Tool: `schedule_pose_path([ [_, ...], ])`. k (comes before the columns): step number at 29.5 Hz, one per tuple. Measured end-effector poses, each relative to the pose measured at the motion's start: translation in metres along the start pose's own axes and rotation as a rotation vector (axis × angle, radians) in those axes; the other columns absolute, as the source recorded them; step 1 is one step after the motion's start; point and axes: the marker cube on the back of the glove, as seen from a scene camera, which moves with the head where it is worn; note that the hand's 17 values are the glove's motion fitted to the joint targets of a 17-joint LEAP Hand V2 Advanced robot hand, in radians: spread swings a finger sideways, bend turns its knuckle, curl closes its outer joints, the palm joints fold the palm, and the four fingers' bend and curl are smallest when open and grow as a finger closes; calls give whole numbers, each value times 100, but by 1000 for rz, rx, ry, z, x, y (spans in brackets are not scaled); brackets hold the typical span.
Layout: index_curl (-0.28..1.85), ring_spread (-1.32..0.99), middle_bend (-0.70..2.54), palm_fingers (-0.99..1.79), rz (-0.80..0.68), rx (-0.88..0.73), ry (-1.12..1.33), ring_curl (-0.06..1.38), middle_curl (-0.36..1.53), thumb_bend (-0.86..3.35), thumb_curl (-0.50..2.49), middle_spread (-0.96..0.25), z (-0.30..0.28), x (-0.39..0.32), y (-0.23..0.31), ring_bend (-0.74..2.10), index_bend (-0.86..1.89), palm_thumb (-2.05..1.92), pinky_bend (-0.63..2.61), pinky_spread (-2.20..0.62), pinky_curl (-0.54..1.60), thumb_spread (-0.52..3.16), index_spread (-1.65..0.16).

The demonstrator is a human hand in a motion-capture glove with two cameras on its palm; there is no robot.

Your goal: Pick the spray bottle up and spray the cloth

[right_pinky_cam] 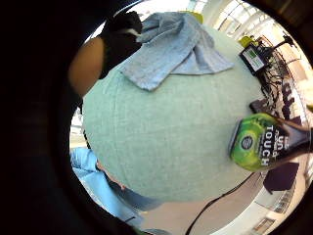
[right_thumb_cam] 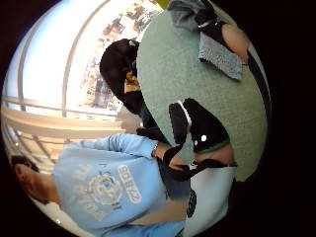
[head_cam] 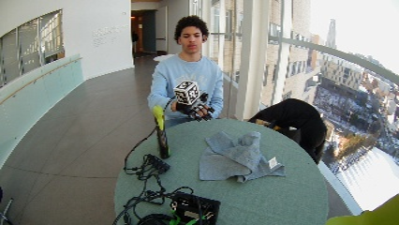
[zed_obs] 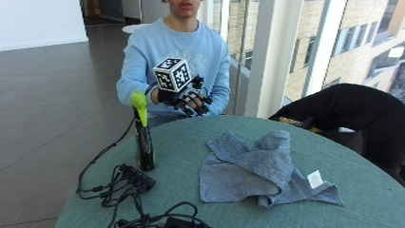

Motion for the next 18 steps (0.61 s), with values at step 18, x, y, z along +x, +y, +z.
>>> schedule_pose_path([
  [18, 24, -1, 30, 54, 237, 329, -564, 31, 36, 0, 28, -9, -33, 82, 123, 32, 9, 61, 24, 23, 31, 114, -40],
])
